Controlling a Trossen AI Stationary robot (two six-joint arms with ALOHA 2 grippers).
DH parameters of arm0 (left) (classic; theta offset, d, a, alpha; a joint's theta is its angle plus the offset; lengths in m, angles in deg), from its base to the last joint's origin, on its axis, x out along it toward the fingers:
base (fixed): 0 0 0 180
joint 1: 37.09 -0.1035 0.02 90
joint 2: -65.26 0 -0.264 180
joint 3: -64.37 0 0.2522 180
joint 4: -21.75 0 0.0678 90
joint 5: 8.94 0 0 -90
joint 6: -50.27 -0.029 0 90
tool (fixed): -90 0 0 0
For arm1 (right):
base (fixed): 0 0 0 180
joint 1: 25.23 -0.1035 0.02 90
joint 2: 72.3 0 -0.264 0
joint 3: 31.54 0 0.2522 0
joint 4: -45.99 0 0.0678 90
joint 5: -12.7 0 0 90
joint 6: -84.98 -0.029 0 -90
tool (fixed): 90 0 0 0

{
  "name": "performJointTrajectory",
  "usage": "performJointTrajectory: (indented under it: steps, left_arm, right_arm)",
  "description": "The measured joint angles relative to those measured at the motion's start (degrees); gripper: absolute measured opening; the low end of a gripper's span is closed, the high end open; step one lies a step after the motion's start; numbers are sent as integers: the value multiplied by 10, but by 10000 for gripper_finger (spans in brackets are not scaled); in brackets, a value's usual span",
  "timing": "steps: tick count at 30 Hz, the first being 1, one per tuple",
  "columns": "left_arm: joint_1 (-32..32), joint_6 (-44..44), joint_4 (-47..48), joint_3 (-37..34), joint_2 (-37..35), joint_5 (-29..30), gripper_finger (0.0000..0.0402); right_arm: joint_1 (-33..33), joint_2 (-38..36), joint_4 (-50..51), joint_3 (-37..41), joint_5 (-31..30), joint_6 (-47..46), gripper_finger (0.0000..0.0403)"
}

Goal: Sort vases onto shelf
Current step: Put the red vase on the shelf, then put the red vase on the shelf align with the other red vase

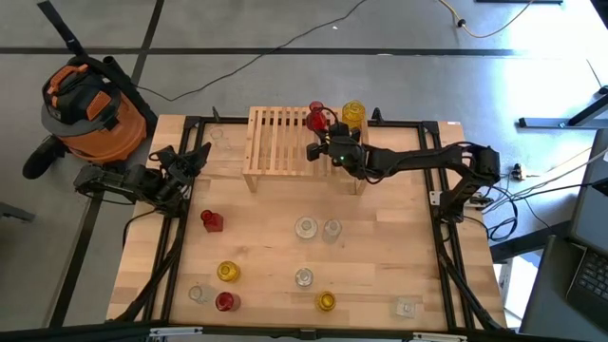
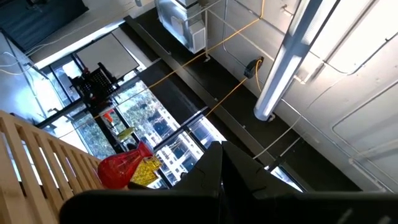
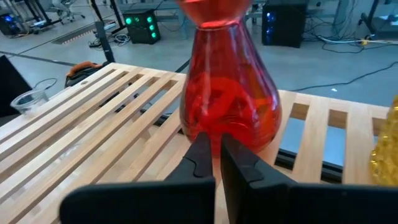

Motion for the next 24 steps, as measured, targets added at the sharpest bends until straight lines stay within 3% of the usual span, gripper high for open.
performJointTrajectory:
  steps: [11,17,21,24]
  left_arm:
    - [0,0,0,0,0,0,0]
    - [0,1,-1,0,0,0,0]
    - [0,22,-2,0,0,-4,0]
    - [0,25,-1,0,0,-10,0]
  right_arm:
    - [4,0,0,0,-27,-1,0]
    - [-5,-9,1,0,-10,-1,0]
    - [-43,-67,2,0,-1,13,0]
    - [-80,-129,5,0,5,86,0]
